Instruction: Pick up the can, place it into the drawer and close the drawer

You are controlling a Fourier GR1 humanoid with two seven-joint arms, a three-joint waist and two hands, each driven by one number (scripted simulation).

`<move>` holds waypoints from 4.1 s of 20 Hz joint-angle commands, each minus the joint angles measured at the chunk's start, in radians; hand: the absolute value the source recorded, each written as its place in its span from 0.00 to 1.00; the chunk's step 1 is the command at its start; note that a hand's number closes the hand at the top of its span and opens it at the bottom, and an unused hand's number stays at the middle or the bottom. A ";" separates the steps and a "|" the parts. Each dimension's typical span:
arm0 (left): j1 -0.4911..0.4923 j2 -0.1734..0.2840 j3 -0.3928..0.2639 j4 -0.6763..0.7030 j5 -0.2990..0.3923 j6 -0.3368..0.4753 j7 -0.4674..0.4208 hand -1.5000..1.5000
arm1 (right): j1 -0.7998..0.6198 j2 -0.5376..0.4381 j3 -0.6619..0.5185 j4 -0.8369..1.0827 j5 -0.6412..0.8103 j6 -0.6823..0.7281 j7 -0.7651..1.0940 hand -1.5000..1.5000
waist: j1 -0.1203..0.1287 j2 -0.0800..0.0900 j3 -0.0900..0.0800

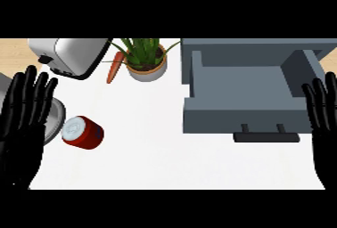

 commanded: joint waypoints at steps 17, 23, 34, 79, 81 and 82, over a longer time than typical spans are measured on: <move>0.202 -0.084 -0.078 -0.158 -0.528 0.799 0.567 0.00 | 0.045 -0.001 -0.070 0.029 -0.013 -0.053 0.189 0.00 | -0.008 -0.014 -0.018; 0.119 -0.084 -0.126 -0.094 -0.639 0.811 0.668 0.00 | 0.080 0.032 -0.011 0.000 0.035 -0.052 0.180 0.00 | -0.010 -0.013 -0.018; 0.074 -0.084 -0.031 0.184 -0.374 0.863 0.450 0.00 | 0.096 -0.003 -0.137 0.074 -0.066 0.031 0.086 0.00 | -0.009 -0.013 -0.019; -0.104 -0.016 0.250 1.248 0.532 0.665 -0.668 0.00 | 0.148 0.032 -0.234 -0.125 -0.093 0.113 0.217 0.00 | -0.010 -0.013 -0.019; -0.201 0.016 0.298 1.376 0.546 0.633 -0.702 0.00 | 0.126 -0.011 -0.265 -0.164 -0.109 0.115 0.277 0.00 | -0.014 -0.012 -0.020; -0.178 0.012 0.272 1.334 0.533 0.647 -0.679 0.00 | 0.174 0.035 -0.226 -0.174 -0.077 0.125 0.238 0.00 | -0.012 -0.013 -0.019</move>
